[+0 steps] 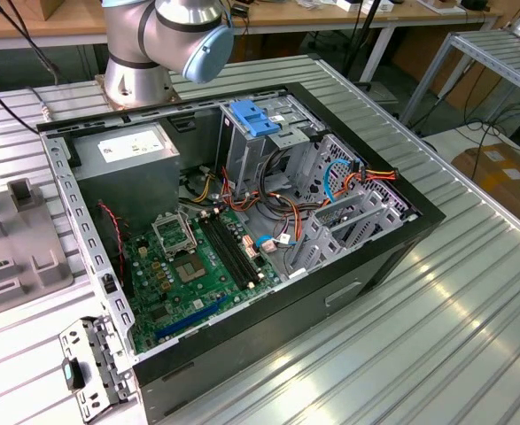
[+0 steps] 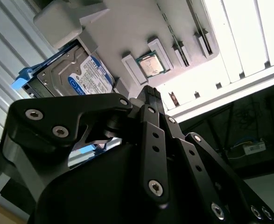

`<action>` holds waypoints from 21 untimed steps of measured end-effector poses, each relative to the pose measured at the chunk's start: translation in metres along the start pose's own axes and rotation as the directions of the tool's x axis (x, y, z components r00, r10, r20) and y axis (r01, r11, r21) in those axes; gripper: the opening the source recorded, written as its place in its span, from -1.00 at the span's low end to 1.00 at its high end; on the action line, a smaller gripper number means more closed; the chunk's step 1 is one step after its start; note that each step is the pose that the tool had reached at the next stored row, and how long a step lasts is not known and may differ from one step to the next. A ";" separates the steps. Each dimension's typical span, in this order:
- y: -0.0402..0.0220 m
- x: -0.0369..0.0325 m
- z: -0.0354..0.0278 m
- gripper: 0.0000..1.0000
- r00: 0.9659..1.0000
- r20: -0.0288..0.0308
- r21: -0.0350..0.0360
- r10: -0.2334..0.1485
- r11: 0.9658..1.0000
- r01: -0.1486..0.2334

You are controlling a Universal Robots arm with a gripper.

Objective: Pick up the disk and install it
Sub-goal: 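Pick up the disk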

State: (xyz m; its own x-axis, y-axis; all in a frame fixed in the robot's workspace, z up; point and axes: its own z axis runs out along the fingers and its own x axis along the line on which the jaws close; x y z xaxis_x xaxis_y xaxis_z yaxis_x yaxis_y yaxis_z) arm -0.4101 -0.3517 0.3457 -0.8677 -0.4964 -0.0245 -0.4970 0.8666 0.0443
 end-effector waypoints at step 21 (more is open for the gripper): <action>0.0000 0.0000 0.0000 -0.78 0.990 -0.006 -0.004 -0.137 0.991 0.137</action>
State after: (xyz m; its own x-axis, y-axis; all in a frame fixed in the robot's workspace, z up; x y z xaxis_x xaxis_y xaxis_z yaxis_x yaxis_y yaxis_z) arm -0.4101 -0.3518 0.3457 -0.7912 -0.6111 -0.0245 -0.6115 0.7900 0.0443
